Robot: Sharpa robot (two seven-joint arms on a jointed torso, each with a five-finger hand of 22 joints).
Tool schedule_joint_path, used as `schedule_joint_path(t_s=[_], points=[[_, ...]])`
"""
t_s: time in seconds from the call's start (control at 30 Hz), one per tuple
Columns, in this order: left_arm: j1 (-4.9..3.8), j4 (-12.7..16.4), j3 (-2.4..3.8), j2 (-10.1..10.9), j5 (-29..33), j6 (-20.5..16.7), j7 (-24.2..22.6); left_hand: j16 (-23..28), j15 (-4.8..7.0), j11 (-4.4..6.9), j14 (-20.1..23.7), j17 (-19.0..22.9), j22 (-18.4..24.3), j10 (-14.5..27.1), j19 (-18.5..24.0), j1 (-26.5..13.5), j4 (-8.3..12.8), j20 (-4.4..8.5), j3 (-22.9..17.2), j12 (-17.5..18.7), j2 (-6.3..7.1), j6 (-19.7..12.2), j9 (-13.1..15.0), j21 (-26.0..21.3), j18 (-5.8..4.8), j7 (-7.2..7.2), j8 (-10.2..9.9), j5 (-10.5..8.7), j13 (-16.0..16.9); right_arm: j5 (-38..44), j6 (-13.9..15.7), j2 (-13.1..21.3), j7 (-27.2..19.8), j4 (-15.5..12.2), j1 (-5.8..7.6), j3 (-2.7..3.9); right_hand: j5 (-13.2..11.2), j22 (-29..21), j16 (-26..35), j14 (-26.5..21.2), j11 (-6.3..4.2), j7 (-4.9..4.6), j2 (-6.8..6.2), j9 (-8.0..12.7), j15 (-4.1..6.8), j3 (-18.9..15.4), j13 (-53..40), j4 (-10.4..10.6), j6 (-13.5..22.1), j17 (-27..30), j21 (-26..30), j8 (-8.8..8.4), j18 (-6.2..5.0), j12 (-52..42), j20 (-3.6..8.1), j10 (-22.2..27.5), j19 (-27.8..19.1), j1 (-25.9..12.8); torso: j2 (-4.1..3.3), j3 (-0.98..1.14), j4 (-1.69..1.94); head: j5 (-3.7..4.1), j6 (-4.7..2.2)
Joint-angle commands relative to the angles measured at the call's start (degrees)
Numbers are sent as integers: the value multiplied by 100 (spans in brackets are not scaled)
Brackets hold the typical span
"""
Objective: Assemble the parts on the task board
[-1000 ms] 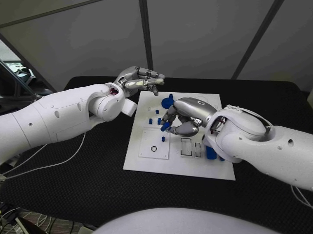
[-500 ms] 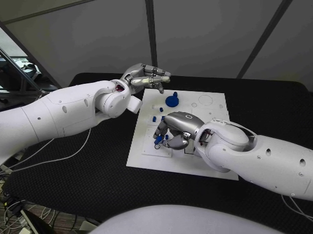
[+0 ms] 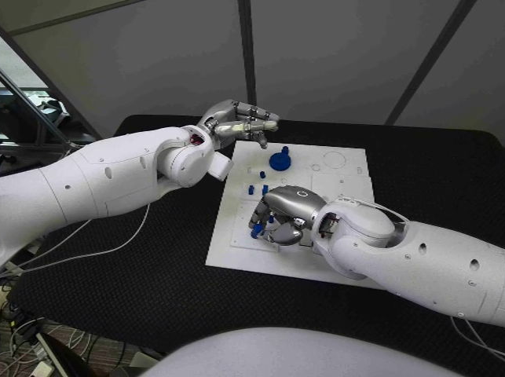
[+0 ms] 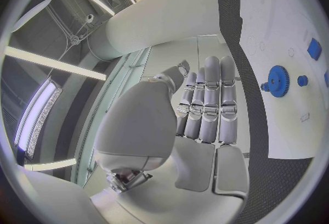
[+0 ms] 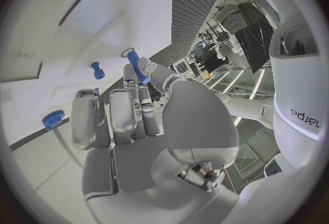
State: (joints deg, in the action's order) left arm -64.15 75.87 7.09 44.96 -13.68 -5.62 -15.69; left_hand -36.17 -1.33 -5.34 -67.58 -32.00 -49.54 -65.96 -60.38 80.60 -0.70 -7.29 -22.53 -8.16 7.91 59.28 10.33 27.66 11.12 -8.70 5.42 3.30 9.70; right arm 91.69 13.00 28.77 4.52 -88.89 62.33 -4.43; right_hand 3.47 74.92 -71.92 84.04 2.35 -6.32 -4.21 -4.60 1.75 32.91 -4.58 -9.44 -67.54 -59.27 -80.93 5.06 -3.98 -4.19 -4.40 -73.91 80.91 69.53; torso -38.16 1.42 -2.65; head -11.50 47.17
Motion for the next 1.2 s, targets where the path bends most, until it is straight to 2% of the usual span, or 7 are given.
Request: schedule_joint_path(t_s=[0.03,0.77,0.83,0.97,1.07,1.2], points=[[-10,2,5,-8,31,65,-35,24,1,-19,40,10,5,4,15,37,24,2,-1,21,-37,4,9,-29,-73,-26,-31,-32,8,218,-112,-16,77,13,4,1,23,44,3,95,20,36,30,-133,30,1,0,25,-71,-1,17,40,53,21,6,-12,3,19,1,-2,3,5,9],[-10,5,4,1,31,75,-27,26,0,-20,41,10,7,4,15,33,23,2,2,21,-39,5,10,-32,-73,-27,-32,-32,10,459,-303,-62,310,53,-1,0,18,42,19,85,28,31,18,-138,23,-19,1,40,-59,29,18,23,52,36,2,-3,0,1,1,-5,4,14,20],[-10,6,4,0,31,75,-27,26,0,-20,41,10,7,4,15,33,23,2,2,21,-39,5,10,-32,-73,-27,-32,-32,10,461,-319,-87,292,69,-1,-1,12,35,35,75,47,11,-29,-130,8,-42,13,47,10,58,23,-27,51,62,-5,52,-7,-31,1,-5,4,14,20],[-10,9,4,-1,31,76,-27,26,0,-20,41,10,7,4,15,33,23,2,2,21,-39,5,10,-32,-73,-27,-32,-32,10,452,-324,-133,251,116,-1,-3,-27,-34,79,50,154,-90,-219,-70,-88,-89,76,63,303,141,68,-158,37,80,-67,411,-57,-149,2,-6,1,14,23],[-10,12,4,1,31,78,-27,26,0,-20,41,10,7,4,15,33,23,2,2,21,-39,5,10,-32,-73,-27,-32,-32,10,449,-304,-149,232,137,-1,-12,-40,-57,91,39,220,-100,-340,-39,-142,-139,86,59,422,176,85,-153,32,78,-128,669,-76,-209,1,-4,4,11,28],[-10,4,4,5,31,77,-25,26,0,-20,41,10,7,4,15,33,23,2,2,21,-39,5,10,-32,-73,-27,-32,-32,10,448,-249,-149,217,146,-1,-24,-46,-73,116,23,257,-104,-410,-20,-171,-216,84,56,485,229,97,-148,25,58,-167,858,-88,-236,2,-5,-2,-1,37]])
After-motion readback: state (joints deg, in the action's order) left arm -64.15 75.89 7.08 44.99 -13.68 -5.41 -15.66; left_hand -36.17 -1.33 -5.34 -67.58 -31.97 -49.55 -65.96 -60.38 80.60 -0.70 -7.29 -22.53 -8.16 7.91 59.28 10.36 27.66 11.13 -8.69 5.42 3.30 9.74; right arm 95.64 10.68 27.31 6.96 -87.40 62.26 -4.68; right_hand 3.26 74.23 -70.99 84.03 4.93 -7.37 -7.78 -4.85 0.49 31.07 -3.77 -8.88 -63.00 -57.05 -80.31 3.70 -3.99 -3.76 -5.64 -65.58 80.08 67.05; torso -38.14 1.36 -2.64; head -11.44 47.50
